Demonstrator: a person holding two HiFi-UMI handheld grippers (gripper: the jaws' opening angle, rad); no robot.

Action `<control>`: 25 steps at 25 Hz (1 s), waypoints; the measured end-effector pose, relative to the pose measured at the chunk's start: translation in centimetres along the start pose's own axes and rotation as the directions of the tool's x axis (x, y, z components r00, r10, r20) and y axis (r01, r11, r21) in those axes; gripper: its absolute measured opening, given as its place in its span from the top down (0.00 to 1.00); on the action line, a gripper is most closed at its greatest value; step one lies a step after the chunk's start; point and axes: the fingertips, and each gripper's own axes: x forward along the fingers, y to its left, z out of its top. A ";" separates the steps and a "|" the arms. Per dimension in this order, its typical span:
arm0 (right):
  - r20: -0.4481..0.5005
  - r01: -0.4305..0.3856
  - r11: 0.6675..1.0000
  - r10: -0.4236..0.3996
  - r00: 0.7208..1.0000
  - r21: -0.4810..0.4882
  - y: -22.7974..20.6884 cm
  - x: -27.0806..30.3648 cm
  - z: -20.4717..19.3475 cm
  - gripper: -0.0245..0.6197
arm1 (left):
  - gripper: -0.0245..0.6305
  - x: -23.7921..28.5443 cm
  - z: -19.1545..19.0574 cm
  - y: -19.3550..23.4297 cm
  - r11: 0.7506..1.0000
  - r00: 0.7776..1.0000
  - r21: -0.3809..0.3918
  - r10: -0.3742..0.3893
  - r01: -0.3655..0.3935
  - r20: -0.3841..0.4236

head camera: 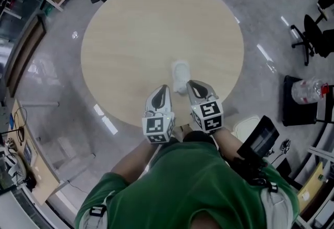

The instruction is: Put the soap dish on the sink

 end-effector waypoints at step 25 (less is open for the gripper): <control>0.172 0.068 0.996 -0.057 0.983 -0.060 11.2 -13.1 0.5 0.96 | 0.95 -14.6 2.1 -4.9 0.991 0.981 0.042 -0.133 0.128 0.144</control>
